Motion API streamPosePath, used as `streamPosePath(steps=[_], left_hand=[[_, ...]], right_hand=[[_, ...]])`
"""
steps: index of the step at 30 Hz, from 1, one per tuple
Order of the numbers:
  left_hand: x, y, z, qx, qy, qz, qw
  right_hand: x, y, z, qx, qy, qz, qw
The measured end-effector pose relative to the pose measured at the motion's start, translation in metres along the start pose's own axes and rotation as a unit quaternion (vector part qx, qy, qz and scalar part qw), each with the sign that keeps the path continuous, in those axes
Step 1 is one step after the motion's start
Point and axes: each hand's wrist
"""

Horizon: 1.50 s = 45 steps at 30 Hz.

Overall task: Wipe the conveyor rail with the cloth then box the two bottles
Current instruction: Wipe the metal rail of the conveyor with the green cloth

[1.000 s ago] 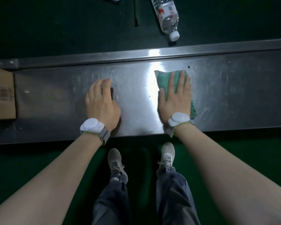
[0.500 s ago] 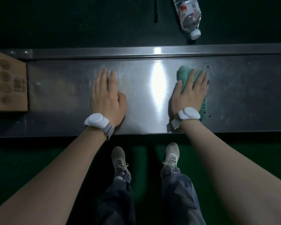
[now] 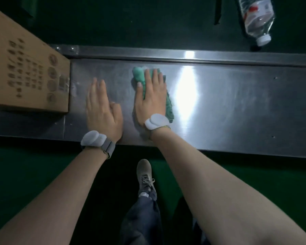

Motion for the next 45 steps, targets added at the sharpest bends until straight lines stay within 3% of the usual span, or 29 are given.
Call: streamPosePath(steps=[4, 10, 14, 20, 26, 33, 38, 41, 45], left_hand=[[0.028, -0.006, 0.012, -0.033, 0.008, 0.000, 0.999], [0.049, -0.015, 0.025, 0.001, 0.008, 0.011, 1.000], [0.057, -0.021, 0.028, 0.024, -0.012, -0.005, 1.000], [0.064, -0.028, 0.027, 0.041, -0.022, -0.005, 0.999], [0.074, -0.027, 0.021, 0.003, -0.017, -0.042, 0.999], [0.092, -0.022, 0.026, -0.055, 0.043, -0.060, 0.996], [0.091, -0.018, 0.031, -0.089, 0.100, -0.086, 0.987], [0.090, -0.021, 0.035, -0.123, 0.106, -0.112, 0.980], [0.094, -0.027, 0.044, -0.111, 0.091, -0.131, 0.981]], right_hand=[[0.031, -0.002, -0.043, 0.055, 0.055, 0.041, 0.996], [0.033, -0.002, -0.067, 0.107, 0.212, 0.071, 0.969], [0.017, 0.001, -0.050, 0.078, 0.244, 0.065, 0.965], [-0.036, 0.012, 0.013, 0.001, 0.278, -0.022, 0.960], [-0.075, 0.018, 0.066, -0.022, 0.267, -0.103, 0.958], [-0.037, 0.001, 0.038, -0.072, 0.119, -0.110, 0.984], [0.038, -0.010, -0.033, -0.040, 0.058, -0.037, 0.997], [0.081, -0.001, -0.088, 0.023, 0.046, 0.012, 0.999], [0.084, 0.014, -0.129, 0.147, 0.215, 0.084, 0.962]])
Point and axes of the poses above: each hand's wrist, its own y-axis away from the middle knuckle, its own z-axis out of the back of the hand, x = y × z, and after that the axes turned 14 degrees about x, right-handed
